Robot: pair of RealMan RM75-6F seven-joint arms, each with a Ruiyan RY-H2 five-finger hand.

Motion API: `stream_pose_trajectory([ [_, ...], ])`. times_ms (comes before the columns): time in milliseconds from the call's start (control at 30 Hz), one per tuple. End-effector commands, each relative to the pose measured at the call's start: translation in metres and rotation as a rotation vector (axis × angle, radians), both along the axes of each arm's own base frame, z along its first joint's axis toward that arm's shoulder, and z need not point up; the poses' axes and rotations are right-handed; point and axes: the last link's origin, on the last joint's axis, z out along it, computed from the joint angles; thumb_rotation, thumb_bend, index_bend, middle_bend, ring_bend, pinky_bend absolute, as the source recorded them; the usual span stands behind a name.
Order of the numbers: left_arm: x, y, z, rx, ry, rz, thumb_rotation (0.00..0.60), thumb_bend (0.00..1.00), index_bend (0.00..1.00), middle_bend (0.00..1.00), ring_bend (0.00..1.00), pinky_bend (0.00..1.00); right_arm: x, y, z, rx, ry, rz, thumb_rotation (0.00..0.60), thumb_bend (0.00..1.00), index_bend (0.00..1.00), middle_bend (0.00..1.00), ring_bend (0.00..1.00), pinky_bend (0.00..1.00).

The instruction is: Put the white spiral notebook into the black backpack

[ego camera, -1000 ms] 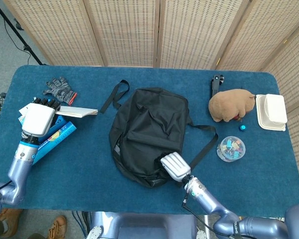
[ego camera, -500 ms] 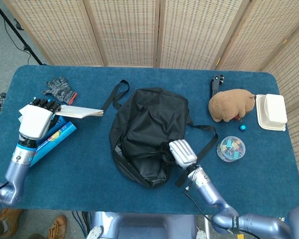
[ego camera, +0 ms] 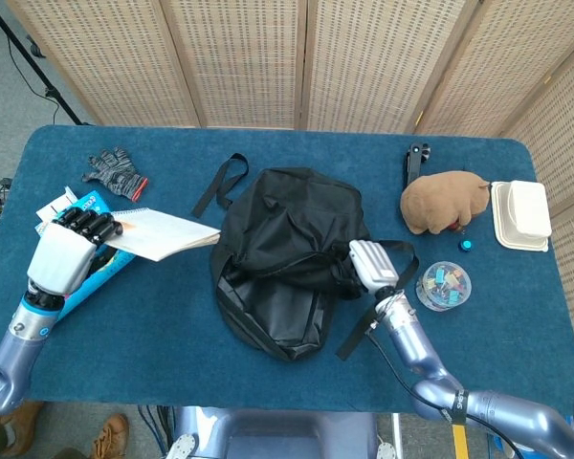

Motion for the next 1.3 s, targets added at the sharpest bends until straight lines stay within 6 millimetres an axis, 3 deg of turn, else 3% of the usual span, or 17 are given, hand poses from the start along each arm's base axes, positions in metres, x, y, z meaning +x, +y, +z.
stream_pose_trajectory([
  [33,-0.001,-0.011,0.001,-0.025,-0.007,-0.021,0.6,0.5,0.83,0.63,0.57,0.59,0.0,-0.007,0.005,-0.008,0.009,-0.011,0.6,0.56,0.64,0.62,0.46,0.51],
  [133,0.006,-0.032,-0.007,-0.102,-0.048,-0.093,0.6,0.5,0.83,0.63,0.57,0.59,0.003,-0.01,0.006,-0.007,0.005,-0.023,0.6,0.56,0.64,0.62,0.46,0.51],
  [500,0.032,-0.06,-0.027,-0.233,-0.143,-0.182,0.6,0.5,0.83,0.63,0.57,0.59,0.019,-0.008,0.0,-0.024,0.092,0.009,0.6,0.56,0.64,0.62,0.46,0.51],
  [800,0.056,-0.066,-0.047,-0.261,-0.169,-0.25,0.6,0.5,0.83,0.63,0.57,0.59,0.033,-0.007,-0.006,-0.011,0.098,0.008,0.6,0.56,0.64,0.62,0.46,0.51],
  [1300,0.09,-0.067,-0.112,-0.291,-0.177,-0.341,0.6,0.5,0.83,0.63,0.57,0.59,0.04,-0.008,0.002,-0.023,0.074,-0.01,0.6,0.56,0.64,0.62,0.46,0.51],
])
